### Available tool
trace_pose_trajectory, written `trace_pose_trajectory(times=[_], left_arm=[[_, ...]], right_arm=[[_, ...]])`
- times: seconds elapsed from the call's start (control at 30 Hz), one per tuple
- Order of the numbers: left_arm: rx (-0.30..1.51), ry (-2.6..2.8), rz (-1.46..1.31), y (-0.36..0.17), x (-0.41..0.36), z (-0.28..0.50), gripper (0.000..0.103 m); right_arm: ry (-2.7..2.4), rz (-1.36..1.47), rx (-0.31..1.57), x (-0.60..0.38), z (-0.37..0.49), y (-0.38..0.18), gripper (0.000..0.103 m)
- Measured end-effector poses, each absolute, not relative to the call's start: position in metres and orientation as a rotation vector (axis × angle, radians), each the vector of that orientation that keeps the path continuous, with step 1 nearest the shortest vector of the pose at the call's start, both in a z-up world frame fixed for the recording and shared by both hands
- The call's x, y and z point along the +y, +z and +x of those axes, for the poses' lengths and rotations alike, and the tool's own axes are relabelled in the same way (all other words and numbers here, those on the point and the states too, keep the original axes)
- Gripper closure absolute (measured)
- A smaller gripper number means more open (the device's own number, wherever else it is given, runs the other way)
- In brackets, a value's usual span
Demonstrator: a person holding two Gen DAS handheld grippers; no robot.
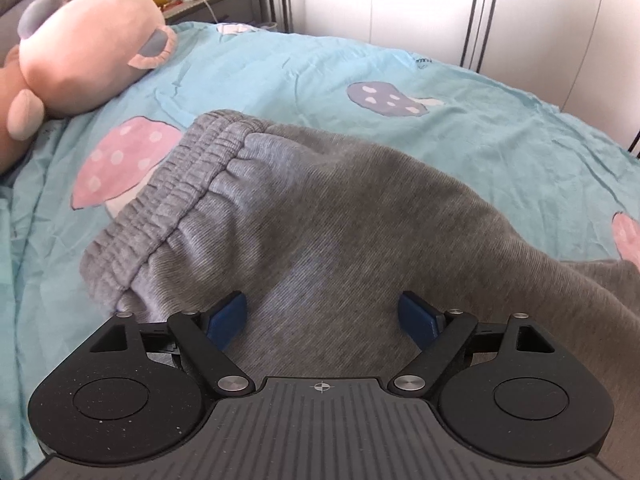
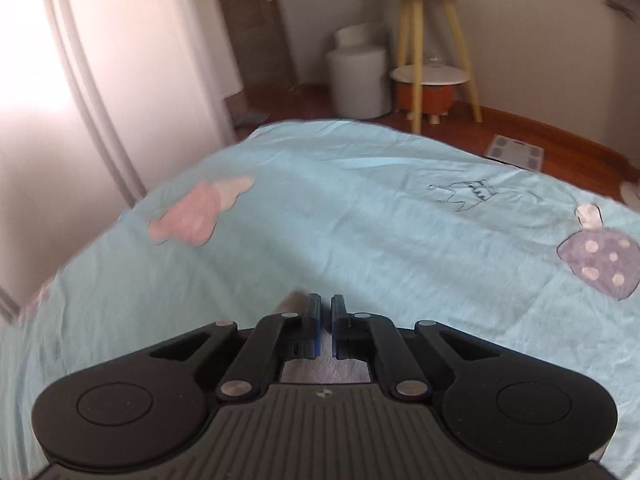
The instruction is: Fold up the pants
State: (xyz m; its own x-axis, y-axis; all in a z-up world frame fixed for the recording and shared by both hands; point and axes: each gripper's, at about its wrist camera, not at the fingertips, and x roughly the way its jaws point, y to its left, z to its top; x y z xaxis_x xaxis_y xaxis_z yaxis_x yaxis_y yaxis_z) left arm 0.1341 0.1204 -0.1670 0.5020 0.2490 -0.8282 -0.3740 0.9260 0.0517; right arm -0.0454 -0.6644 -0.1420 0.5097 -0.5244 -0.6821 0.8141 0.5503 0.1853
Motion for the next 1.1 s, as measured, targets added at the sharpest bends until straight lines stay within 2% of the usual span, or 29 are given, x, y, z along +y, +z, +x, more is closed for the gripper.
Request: trace_pose_trajectory(times=[0.1,0.3,0.37,0.43,0.47,0.5,0.53,0.57,0.63,0.7,0.77,0.9,1.1], left_arm=[[0.973,0.377,-0.131,-0.158,0.121,0.126,0.015],[0.905,0.297,-0.17,-0.127,0.12,0.104,0.014],[0.9,0.222,-0.216,-0.124,0.113,0.096,0.008],[0.938,0.157,-0.25,-0.132,0.103,0.092,0.007],[0.974,0.163,-0.234,-0.14,0.097,0.093,0.01],[1.011,0.198,-0.198,-0.146,0.092,0.093,0.022],[1.052,0.24,-0.164,-0.15,0.089,0.093,0.026],[1.075,0.251,-0.157,-0.15,0.088,0.09,0.026],[1.048,0.191,-0.205,-0.142,0.091,0.074,0.022],[0.994,0.163,-0.234,-0.132,0.095,0.053,0.012],[0.961,0.196,-0.238,-0.126,0.098,0.036,0.009],[0.932,0.192,-0.265,-0.124,0.101,0.014,0.009],[0.925,0.201,-0.266,-0.13,0.101,0.005,0.008]], right_arm=[[-0.949,0.502,0.779,-0.672,-0.041,-0.167,0.102],[-0.809,0.576,0.558,-0.624,-0.117,-0.126,0.1],[-0.682,0.615,0.532,-0.595,-0.145,-0.12,0.099],[-0.536,0.667,0.555,-0.574,-0.165,-0.127,0.093],[-0.482,0.688,0.58,-0.567,-0.172,-0.137,0.085],[-0.467,0.666,0.634,-0.562,-0.176,-0.149,0.076],[-0.53,0.591,0.71,-0.559,-0.177,-0.159,0.076],[-0.637,0.507,0.766,-0.559,-0.181,-0.166,0.084],[-0.731,0.52,0.688,-0.564,-0.206,-0.16,0.084],[-0.762,0.664,0.576,-0.57,-0.237,-0.149,0.054],[-0.778,0.726,0.53,-0.573,-0.257,-0.147,0.044],[-0.736,0.823,0.55,-0.575,-0.275,-0.162,0.044],[-0.669,0.959,0.484,-0.578,-0.285,-0.177,0.043]])
